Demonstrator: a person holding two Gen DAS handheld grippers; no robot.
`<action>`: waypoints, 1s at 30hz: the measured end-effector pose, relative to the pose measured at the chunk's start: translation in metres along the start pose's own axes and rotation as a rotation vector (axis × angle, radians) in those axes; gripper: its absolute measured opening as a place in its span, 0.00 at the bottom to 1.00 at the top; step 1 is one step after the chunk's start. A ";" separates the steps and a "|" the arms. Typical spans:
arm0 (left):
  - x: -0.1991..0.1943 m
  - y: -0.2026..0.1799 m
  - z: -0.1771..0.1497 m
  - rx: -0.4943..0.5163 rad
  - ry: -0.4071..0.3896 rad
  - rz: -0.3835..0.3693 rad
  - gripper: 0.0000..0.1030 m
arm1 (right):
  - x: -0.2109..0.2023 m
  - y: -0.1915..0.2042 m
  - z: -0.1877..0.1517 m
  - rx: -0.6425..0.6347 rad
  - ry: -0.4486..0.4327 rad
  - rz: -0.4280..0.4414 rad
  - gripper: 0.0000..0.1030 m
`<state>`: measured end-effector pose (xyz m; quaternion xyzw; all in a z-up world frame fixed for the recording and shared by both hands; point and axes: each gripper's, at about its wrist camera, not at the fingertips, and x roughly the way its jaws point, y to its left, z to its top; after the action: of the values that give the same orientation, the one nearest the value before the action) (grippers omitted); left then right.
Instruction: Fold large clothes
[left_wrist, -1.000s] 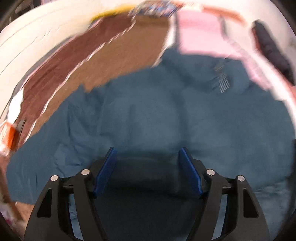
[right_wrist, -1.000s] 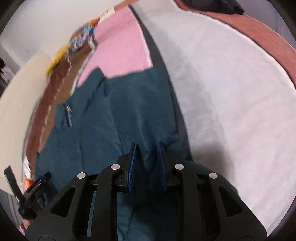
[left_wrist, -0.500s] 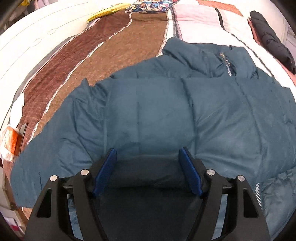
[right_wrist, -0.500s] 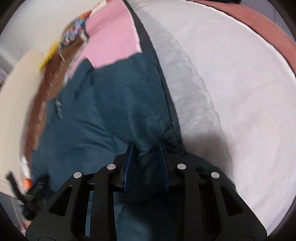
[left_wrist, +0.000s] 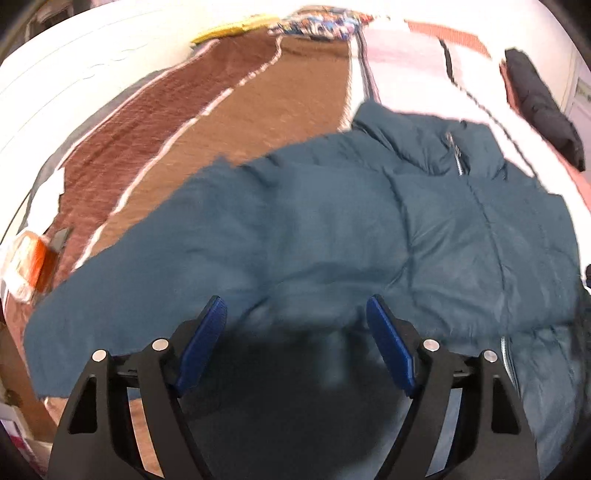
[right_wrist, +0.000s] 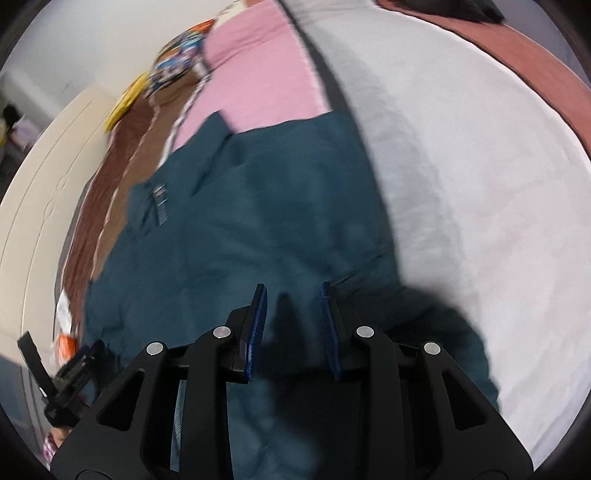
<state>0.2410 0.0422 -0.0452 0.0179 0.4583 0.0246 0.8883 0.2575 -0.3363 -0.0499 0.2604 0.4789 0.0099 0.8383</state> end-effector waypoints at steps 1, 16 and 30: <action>-0.007 0.009 -0.003 -0.005 -0.009 0.001 0.75 | -0.003 0.013 -0.007 -0.027 0.003 0.023 0.29; -0.060 0.192 -0.094 -0.354 0.016 0.087 0.75 | 0.029 0.147 -0.146 -0.313 0.233 0.136 0.29; -0.035 0.289 -0.148 -0.878 0.066 -0.054 0.76 | 0.021 0.174 -0.176 -0.405 0.235 0.089 0.29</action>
<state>0.0923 0.3297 -0.0862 -0.3740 0.4327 0.1945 0.7969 0.1669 -0.1052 -0.0609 0.1050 0.5495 0.1730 0.8106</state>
